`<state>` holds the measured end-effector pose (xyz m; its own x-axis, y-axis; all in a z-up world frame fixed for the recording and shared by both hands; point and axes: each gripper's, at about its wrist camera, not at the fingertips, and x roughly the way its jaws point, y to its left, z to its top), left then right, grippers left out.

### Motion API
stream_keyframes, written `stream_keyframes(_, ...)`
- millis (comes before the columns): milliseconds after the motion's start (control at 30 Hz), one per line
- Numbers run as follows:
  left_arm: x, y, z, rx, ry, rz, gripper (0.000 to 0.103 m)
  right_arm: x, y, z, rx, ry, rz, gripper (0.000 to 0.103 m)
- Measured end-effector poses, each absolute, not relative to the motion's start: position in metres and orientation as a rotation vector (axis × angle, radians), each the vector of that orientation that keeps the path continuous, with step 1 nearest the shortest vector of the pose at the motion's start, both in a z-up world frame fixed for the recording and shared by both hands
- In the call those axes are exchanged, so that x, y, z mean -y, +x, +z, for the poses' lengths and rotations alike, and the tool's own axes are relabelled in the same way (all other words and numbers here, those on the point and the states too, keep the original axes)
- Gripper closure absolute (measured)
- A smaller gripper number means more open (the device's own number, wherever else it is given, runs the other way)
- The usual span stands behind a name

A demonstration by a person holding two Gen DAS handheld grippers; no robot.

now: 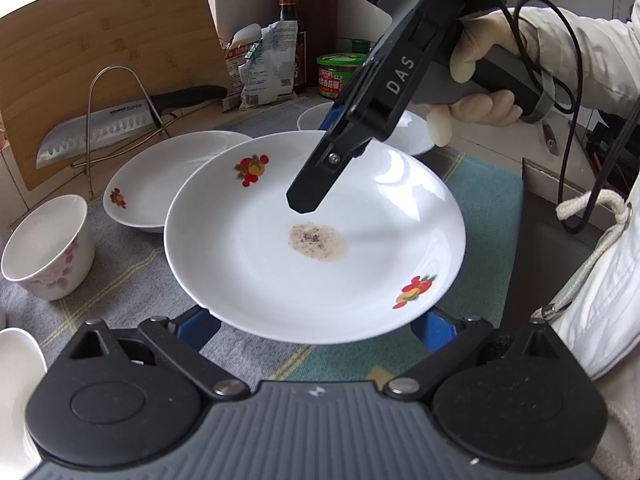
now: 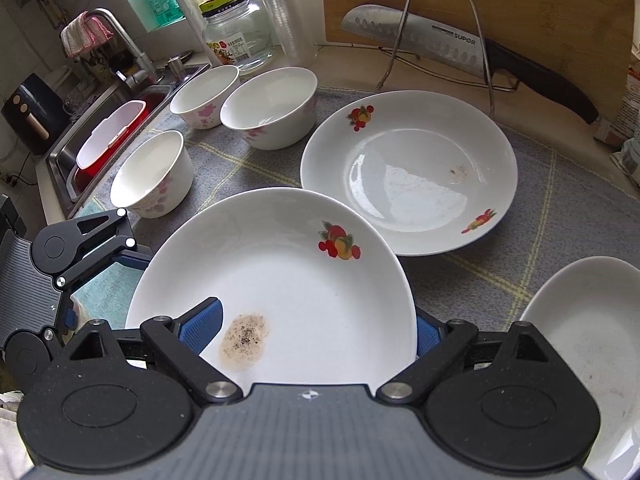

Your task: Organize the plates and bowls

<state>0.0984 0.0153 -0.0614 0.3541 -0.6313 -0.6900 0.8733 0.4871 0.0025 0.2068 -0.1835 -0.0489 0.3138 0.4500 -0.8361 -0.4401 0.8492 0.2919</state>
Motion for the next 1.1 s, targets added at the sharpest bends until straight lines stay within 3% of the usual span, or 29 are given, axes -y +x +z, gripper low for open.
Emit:
stream_keyframes(667, 0.093, 0.108, -0.043, -0.661, 0.459, -1.075, 0.003, 0.291, 0.197, -0.037, -1.046, 0.042, 0.495, 0.006)
stream_keyframes(1100, 0.148, 0.132, -0.058, -0.668, 0.468, -1.128, 0.003, 0.353, 0.198, -0.047, -1.035, 0.068, 0.416, 0.006)
